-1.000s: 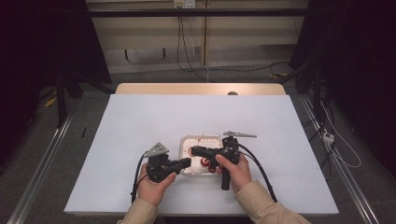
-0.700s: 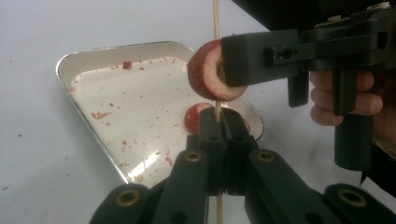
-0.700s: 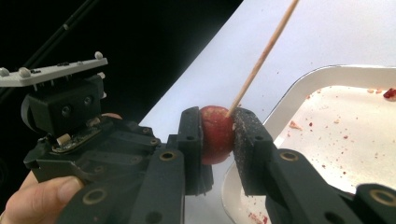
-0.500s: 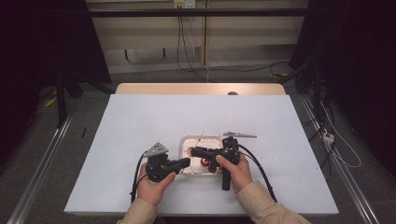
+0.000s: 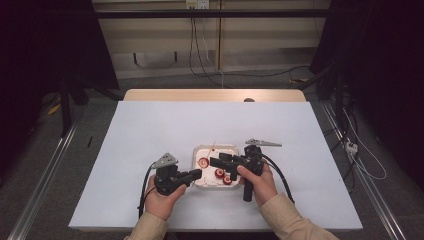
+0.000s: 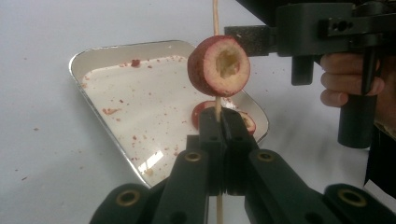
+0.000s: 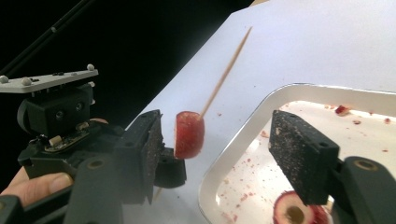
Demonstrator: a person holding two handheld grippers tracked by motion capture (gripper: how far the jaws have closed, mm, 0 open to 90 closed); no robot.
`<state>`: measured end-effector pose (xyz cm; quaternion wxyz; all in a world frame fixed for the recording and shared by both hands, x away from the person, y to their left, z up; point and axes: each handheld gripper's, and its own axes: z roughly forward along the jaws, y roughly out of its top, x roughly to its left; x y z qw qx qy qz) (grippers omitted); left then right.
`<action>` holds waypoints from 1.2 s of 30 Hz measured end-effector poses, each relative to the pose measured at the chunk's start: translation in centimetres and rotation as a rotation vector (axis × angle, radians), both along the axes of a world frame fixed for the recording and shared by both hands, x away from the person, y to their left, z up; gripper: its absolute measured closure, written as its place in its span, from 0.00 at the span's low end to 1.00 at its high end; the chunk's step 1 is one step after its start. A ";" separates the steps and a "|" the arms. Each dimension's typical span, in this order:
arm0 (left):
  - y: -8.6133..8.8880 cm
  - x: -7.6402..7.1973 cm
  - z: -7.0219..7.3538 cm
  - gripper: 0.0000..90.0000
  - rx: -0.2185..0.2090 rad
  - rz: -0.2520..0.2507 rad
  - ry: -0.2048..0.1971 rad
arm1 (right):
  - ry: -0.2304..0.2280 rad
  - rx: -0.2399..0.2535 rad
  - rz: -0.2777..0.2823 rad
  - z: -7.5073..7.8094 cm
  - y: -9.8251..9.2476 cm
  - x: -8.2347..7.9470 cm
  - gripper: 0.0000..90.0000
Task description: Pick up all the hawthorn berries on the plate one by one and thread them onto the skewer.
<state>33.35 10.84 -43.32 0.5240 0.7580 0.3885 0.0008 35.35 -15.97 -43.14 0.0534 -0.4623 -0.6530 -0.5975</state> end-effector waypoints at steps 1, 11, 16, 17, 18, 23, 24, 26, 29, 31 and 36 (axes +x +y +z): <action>0.1 0.0 0.0 0.99 0.000 0.001 0.000 | -0.001 -0.002 -0.001 0.1 -0.2 0.0 0.36; 0.5 -0.1 0.0 0.99 0.009 0.006 -0.003 | -0.029 -0.105 -0.024 0.0 -2.0 0.0 0.24; 0.8 -0.2 0.1 0.99 0.016 0.003 0.001 | -0.033 -0.170 -0.037 -0.3 -3.0 -0.1 0.20; 0.8 -0.2 0.1 0.99 0.016 0.004 0.000 | -0.037 -0.184 -0.038 -0.4 -3.2 -0.1 0.20; 0.9 -0.3 0.1 0.99 0.017 0.002 -0.003 | -0.041 -0.199 -0.041 -0.5 -3.3 -0.1 0.20; 1.3 -0.5 0.2 0.99 0.012 0.010 -0.009 | -0.079 -0.331 -0.038 -0.6 -3.8 -0.2 0.20; 1.4 -0.5 0.2 0.99 0.011 0.010 -0.009 | -0.083 -0.347 -0.040 -0.6 -3.9 -0.3 0.21; 1.5 -0.5 0.3 0.99 0.012 0.011 -0.011 | -0.096 -0.361 -0.030 -0.7 -4.1 -0.2 0.28; 1.6 -0.6 0.4 0.99 0.012 0.012 -0.012 | -0.101 -0.393 -0.016 -0.9 -4.0 -0.3 0.33; 1.6 -0.5 0.3 0.99 0.013 0.013 -0.011 | -0.100 -0.400 0.003 -1.0 -3.8 -0.4 0.39; 1.7 -0.6 0.4 0.99 0.014 0.011 -0.014 | -0.118 -0.456 0.053 -1.5 -3.0 -0.7 0.50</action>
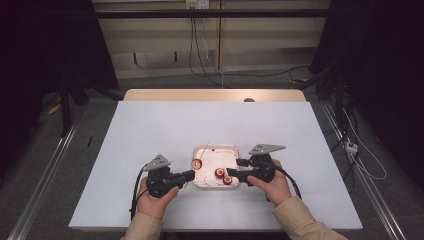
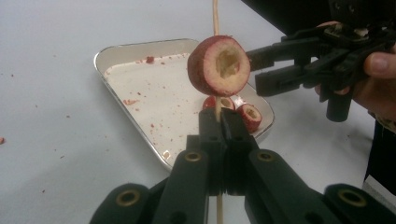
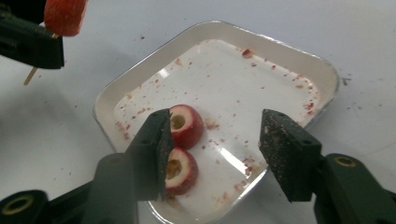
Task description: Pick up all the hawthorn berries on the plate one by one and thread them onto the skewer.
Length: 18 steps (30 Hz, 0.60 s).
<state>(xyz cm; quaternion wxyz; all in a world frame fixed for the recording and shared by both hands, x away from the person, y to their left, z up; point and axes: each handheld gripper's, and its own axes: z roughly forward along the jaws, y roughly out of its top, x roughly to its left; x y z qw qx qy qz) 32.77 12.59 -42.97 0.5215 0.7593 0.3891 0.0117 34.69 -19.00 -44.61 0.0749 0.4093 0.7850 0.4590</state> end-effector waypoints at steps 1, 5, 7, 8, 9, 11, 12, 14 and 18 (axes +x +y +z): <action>0.0 0.0 0.0 0.99 0.000 -0.001 0.002 | 0.001 -0.002 0.010 -0.1 0.1 -0.1 0.51; 0.0 0.0 -0.1 0.99 0.003 -0.002 0.004 | 0.011 0.004 0.030 -0.3 0.5 -0.5 0.55; 0.0 0.0 0.0 0.99 0.002 -0.003 0.003 | 0.019 0.009 0.029 -0.4 0.5 -0.6 0.55; 0.0 0.0 0.0 0.99 0.001 -0.003 0.002 | 0.021 0.011 0.027 -0.4 0.4 -0.6 0.55; 0.0 -0.1 0.0 0.99 0.003 -0.002 0.003 | 0.025 0.011 0.027 -0.4 0.4 -0.7 0.56; -0.1 -0.1 -0.1 0.99 0.003 -0.005 0.004 | 0.036 0.024 0.036 -0.5 0.4 -0.8 0.58; -0.1 0.0 -0.1 0.99 0.005 -0.007 0.004 | 0.042 0.023 0.039 -0.6 0.5 -0.9 0.59; -0.2 -0.1 -0.1 0.99 0.007 -0.007 0.005 | 0.045 0.019 0.043 -0.7 0.5 -1.0 0.61; -0.2 -0.1 0.0 0.99 0.007 -0.008 0.003 | 0.049 0.006 0.049 -0.8 0.7 -1.2 0.62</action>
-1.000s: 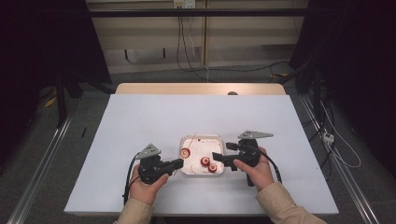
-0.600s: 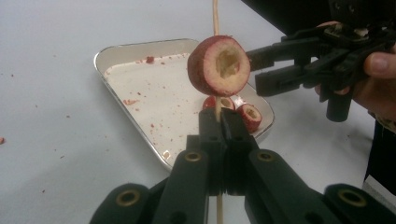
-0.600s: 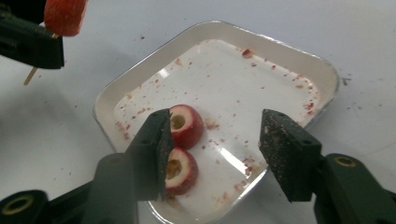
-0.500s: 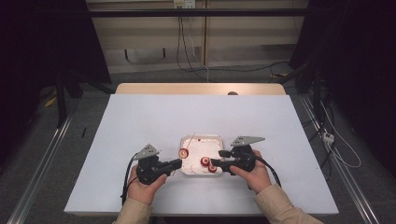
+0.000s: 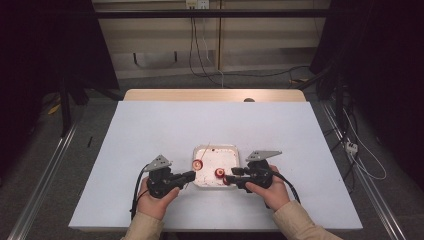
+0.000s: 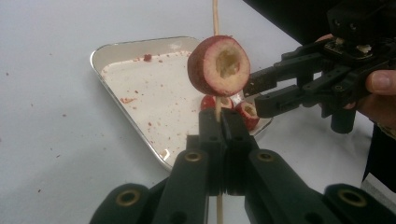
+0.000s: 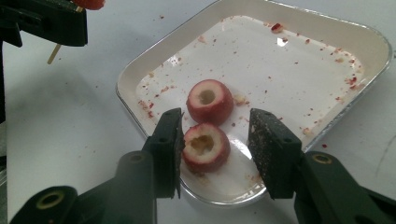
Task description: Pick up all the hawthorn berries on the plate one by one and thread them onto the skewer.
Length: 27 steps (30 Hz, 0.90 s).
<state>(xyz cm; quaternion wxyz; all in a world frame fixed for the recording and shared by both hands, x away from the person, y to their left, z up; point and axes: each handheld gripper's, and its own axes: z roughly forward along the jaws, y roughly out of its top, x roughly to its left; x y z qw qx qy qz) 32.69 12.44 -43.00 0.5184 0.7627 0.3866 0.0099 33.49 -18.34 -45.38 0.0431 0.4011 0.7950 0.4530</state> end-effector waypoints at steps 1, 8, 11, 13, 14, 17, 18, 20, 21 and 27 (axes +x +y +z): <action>0.0 0.0 0.0 0.99 0.000 0.001 -0.001 | 0.002 0.002 0.001 0.0 0.0 0.0 0.63; 0.1 0.0 0.1 0.99 -0.032 -0.001 0.007 | 0.006 -0.009 0.003 -0.2 -0.1 0.3 0.78; 0.1 0.0 0.3 0.99 -0.013 0.004 -0.006 | 0.011 -0.014 0.001 -0.5 -0.1 1.1 0.82; 0.1 0.0 0.3 0.99 -0.011 0.009 -0.007 | 0.019 -0.009 -0.007 -0.4 0.0 1.5 0.84; 0.1 0.0 0.3 0.99 -0.013 0.009 -0.006 | 0.010 -0.016 -0.011 -0.4 0.1 1.7 0.85; 0.0 0.0 0.2 0.99 -0.018 0.005 -0.006 | -0.007 -0.031 -0.002 -0.4 0.7 1.9 0.83; 0.0 0.0 0.1 0.99 -0.018 0.002 -0.005 | -0.013 -0.026 -0.012 -0.3 0.9 1.9 0.83; 0.0 -0.1 0.2 0.99 -0.014 0.002 -0.002 | -0.015 -0.009 -0.027 -0.3 0.8 2.0 0.83; 0.0 -0.1 0.2 0.99 -0.015 -0.001 -0.009 | -0.018 -0.005 -0.031 -0.3 0.8 2.0 0.82; 0.1 -0.2 0.3 0.99 -0.018 0.000 -0.009 | 0.011 0.027 -0.043 -0.1 0.6 1.7 0.78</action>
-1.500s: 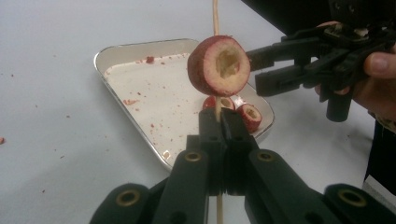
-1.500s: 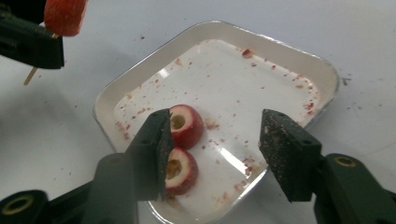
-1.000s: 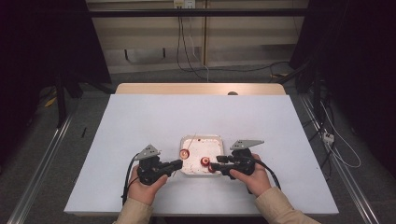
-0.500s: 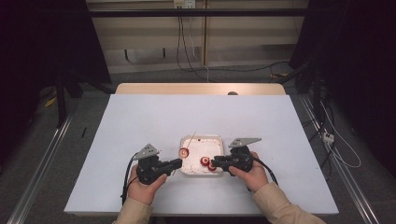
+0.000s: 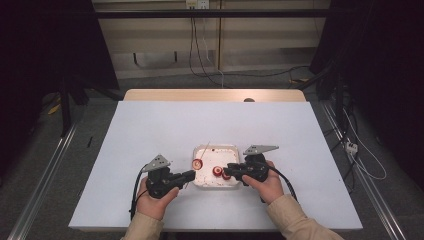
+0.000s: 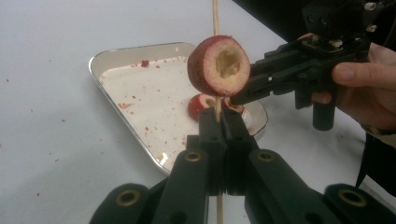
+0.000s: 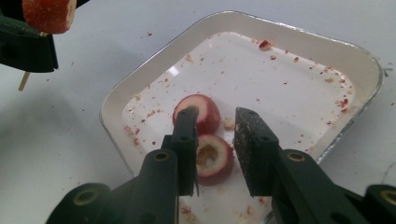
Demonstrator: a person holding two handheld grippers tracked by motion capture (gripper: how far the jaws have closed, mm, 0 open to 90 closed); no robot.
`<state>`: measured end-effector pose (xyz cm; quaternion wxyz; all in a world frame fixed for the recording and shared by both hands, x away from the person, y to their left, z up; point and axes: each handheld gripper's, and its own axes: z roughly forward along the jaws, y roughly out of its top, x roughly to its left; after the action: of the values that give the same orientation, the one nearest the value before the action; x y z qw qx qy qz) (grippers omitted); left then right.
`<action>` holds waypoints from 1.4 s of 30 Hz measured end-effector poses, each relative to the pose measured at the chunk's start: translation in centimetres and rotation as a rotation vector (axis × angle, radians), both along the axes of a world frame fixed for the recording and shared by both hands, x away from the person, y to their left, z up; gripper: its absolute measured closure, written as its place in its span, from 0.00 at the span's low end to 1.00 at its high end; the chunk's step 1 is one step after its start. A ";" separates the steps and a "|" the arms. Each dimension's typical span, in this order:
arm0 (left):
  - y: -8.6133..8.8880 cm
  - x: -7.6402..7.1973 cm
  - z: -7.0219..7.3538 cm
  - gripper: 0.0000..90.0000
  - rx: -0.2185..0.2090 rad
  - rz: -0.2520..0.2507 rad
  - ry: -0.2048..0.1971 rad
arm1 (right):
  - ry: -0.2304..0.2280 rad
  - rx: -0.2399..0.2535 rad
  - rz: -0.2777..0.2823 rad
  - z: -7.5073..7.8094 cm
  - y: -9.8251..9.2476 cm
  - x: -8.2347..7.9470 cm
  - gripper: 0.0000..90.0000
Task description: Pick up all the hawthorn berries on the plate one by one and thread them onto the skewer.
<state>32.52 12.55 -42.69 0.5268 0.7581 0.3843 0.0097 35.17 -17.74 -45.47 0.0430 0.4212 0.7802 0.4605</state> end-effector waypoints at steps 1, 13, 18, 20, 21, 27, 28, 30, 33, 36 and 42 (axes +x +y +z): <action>0.0 0.0 0.0 0.99 0.000 0.002 -0.001 | -0.001 -0.004 0.002 0.0 0.1 -0.1 0.78; -0.1 0.1 -0.1 0.99 0.007 -0.003 -0.001 | 0.059 0.043 -0.002 -1.2 0.5 -0.7 0.71; 0.0 0.0 0.0 0.99 0.003 -0.002 0.000 | 0.072 0.060 0.003 -1.4 0.8 -0.9 0.81; 0.0 0.0 0.0 0.99 -0.001 -0.001 0.001 | 0.075 0.062 0.011 -1.5 0.9 -0.9 0.82; 0.0 0.0 0.0 0.99 0.000 -0.004 0.002 | 0.075 0.061 0.006 -1.4 0.9 -0.9 0.82; -0.1 0.0 0.0 0.99 0.000 -0.017 0.010 | 0.115 0.234 -0.064 -0.3 -0.3 -0.4 0.82; -0.2 -0.1 0.0 0.99 0.000 -0.023 0.014 | 0.125 0.276 -0.086 0.0 -0.7 -0.3 0.82; -0.5 -0.1 -0.1 0.99 0.008 -0.046 0.021 | 0.147 0.364 -0.125 0.6 -1.5 0.0 0.82; -1.0 -0.4 -0.1 0.99 0.019 -0.075 0.026 | 0.162 0.454 -0.166 1.4 -2.3 0.3 0.82; -1.6 -0.6 -0.1 0.99 0.035 -0.100 0.029 | 0.145 0.485 -0.182 2.2 -2.8 0.6 0.82; -2.5 -1.0 -0.3 0.99 0.061 -0.147 0.035 | 0.124 0.517 -0.189 3.2 -3.1 0.7 0.82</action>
<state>31.57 10.05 -42.94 0.4958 0.8001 0.3363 -0.0304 35.90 -20.87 -42.26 -0.0708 0.5165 0.5951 0.6117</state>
